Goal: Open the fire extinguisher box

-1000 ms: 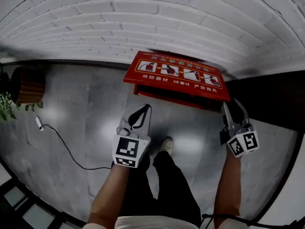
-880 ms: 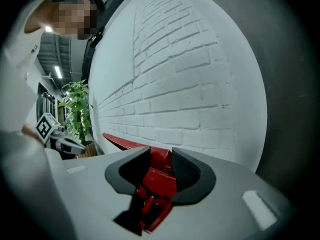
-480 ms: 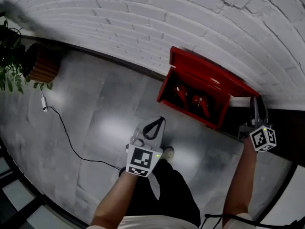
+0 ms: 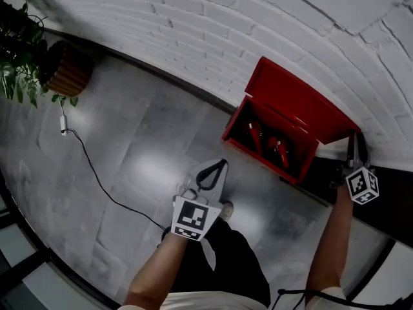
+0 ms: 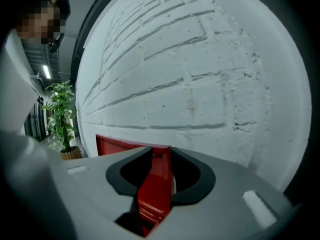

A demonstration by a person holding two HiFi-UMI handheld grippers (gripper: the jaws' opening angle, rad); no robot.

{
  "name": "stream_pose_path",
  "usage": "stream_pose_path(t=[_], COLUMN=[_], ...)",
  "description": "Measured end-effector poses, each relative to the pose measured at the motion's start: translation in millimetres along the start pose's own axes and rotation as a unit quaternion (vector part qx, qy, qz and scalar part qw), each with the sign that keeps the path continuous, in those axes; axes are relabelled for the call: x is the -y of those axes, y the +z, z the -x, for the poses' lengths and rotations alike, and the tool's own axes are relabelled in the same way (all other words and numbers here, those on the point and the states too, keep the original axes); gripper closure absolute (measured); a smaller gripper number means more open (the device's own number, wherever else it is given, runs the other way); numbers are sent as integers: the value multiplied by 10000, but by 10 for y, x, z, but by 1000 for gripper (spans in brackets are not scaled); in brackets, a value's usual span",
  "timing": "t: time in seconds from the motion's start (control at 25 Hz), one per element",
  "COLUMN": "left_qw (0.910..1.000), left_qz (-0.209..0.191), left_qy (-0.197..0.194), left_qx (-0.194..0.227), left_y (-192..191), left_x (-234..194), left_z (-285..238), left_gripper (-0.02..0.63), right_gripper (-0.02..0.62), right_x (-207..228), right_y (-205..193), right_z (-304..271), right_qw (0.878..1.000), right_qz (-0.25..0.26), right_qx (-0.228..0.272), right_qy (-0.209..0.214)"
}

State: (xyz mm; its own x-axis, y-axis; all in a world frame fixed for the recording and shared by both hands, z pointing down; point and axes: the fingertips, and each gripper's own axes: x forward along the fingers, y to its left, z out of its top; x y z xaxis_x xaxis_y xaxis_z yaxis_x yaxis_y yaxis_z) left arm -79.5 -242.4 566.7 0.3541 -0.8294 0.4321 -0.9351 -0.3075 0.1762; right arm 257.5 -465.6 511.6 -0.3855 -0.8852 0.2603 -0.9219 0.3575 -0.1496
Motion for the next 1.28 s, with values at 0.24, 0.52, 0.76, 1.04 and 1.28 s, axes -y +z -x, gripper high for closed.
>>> stream_pose_path(t=[0.24,0.52,0.76,1.04,1.28], left_qw=[9999,9988,9969,9949,9940], left_qz=[-37,-299,-504,-624,-673], left_qy=[-125,-382,-608,-795,-861], left_qx=[-36,-49,-2,-52,-20], left_y=[26,172,334,379,548], left_x=[110,240,348,415,414], left_z=[-96,-300,-400,-402,-286], left_gripper=[600,600,600,600,600], right_gripper=[483,560,588,589,589], right_x=[-235,-768,-1047,-1294,-1434], right_y=[-149,-471,-615,-740,-637], right_z=[329,823,1118,1365,1588], right_qw=[9986,9962,9968,9975,9991], right_qz=[516,717,540,452,242], right_qx=[-108,-264,-308,-318,-194], right_qy=[62,413,509,450,280])
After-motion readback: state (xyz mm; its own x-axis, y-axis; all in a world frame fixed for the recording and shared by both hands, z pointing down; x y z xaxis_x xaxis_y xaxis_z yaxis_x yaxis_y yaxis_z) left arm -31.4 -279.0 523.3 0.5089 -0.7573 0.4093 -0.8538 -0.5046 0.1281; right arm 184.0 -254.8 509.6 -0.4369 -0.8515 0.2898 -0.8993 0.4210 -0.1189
